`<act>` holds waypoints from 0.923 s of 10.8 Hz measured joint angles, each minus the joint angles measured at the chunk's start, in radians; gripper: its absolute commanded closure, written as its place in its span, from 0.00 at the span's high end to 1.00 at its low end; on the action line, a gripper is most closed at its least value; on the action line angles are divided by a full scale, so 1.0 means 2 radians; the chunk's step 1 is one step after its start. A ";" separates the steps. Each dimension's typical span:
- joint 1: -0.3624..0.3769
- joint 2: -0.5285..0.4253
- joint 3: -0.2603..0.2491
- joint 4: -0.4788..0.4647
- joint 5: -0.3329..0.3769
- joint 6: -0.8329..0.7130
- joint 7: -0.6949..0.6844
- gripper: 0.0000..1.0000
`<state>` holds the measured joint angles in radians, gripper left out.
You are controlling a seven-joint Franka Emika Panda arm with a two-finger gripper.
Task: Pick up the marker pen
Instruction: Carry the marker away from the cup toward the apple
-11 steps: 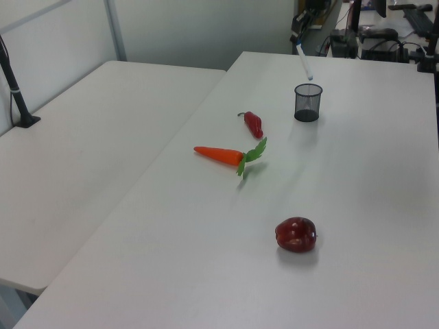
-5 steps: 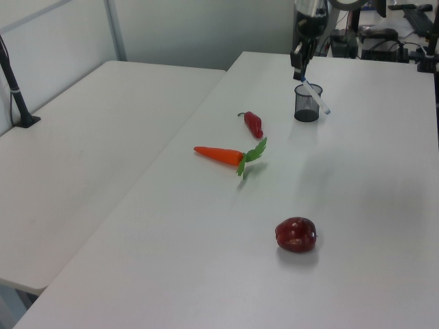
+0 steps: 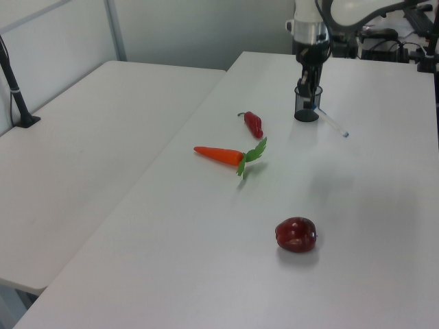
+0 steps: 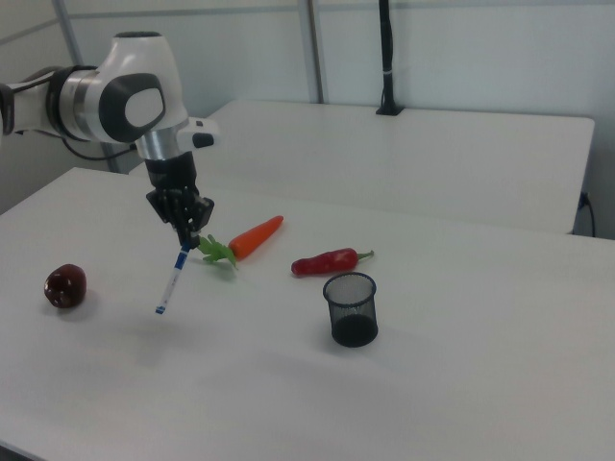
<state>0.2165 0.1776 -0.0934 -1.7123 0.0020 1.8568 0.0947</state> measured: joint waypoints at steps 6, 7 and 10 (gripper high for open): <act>0.004 0.058 0.022 -0.023 0.000 0.046 0.000 0.20; 0.004 0.071 0.022 -0.023 0.000 0.060 0.000 0.21; 0.002 0.099 0.021 -0.022 -0.009 0.089 0.000 0.55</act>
<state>0.2195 0.3754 -0.0515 -1.7571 -0.0155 2.0344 0.0947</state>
